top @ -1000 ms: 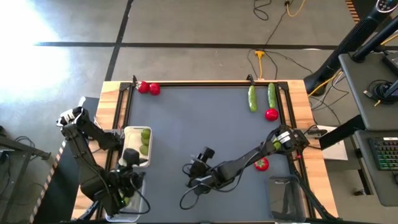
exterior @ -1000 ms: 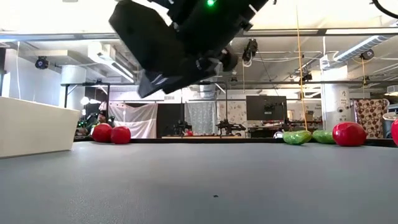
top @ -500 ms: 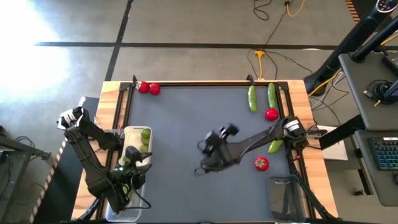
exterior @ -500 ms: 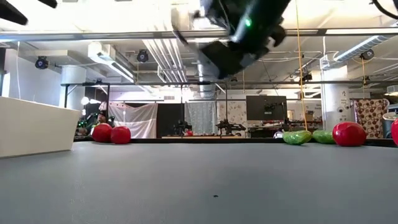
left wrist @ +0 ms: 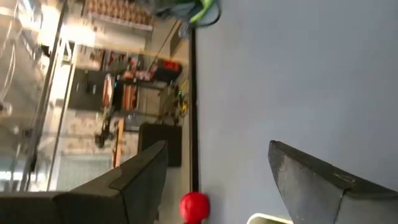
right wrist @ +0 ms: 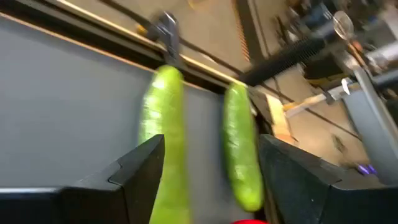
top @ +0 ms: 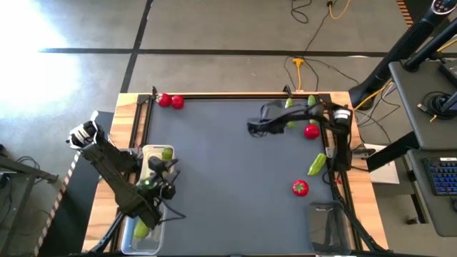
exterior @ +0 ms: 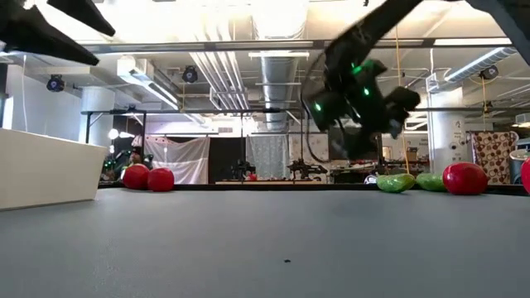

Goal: Sort produce into baskets
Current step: Put the green cucumber into the transparent bin

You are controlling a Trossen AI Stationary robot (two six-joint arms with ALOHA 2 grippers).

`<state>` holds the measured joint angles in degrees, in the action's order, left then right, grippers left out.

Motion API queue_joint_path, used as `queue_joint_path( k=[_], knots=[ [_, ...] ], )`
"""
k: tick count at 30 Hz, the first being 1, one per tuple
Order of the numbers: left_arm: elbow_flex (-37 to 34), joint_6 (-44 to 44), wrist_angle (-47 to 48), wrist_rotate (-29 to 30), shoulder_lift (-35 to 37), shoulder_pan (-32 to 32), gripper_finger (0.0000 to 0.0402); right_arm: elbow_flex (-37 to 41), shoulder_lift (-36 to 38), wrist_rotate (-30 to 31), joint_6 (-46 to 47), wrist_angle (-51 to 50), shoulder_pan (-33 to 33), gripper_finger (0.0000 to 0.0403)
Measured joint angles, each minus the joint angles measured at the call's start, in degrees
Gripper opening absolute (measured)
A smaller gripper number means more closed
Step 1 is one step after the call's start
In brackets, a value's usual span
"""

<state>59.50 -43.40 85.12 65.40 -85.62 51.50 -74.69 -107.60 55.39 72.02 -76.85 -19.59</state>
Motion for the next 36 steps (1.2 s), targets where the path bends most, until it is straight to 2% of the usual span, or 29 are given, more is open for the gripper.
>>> queue_joint_path(
  k=[6,9,12,15,19,25,28,32,36],
  knots=[
    [-3.0,-4.1,0.8,3.6,5.0,-4.9,0.0261,4.4,-0.1,-1.4,-2.0,4.9,-7.5,0.0285],
    [-4.6,-3.8,-1.3,6.6,6.7,-7.1,0.0261,5.5,-0.1,-4.1,-10.2,13.2,-9.4,0.0295],
    [-6.0,-3.6,-2.7,7.2,7.3,-9.1,0.0261,6.4,-0.1,-6.9,-18.4,21.5,-10.5,0.0303],
    [-7.1,-3.6,-3.6,6.7,7.3,-10.4,0.0261,6.8,-0.1,-9.3,-22.2,25.7,-11.3,0.0310],
    [-7.7,-3.6,-5.3,4.7,6.7,-10.7,0.0261,7.9,0.0,-9.5,-21.9,25.8,-11.4,0.0317],
    [-7.7,-3.6,-6.9,-0.4,5.8,-10.7,0.0261,12.7,0.5,-13.6,-18.9,29.3,-12.7,0.0321],
    [-7.7,-3.6,-7.2,-1.0,5.4,-10.7,0.0261,15.5,0.5,-13.7,-17.6,32.8,-12.6,0.0316],
    [-7.7,-3.6,-7.9,-1.1,5.0,-10.7,0.0261,18.0,0.5,-16.8,-17.5,37.1,-11.9,0.0303],
    [-7.7,-3.6,-8.5,-1.1,4.6,-10.7,0.0261,18.8,0.3,-15.4,-17.5,39.1,-10.6,0.0288]
  ],
)
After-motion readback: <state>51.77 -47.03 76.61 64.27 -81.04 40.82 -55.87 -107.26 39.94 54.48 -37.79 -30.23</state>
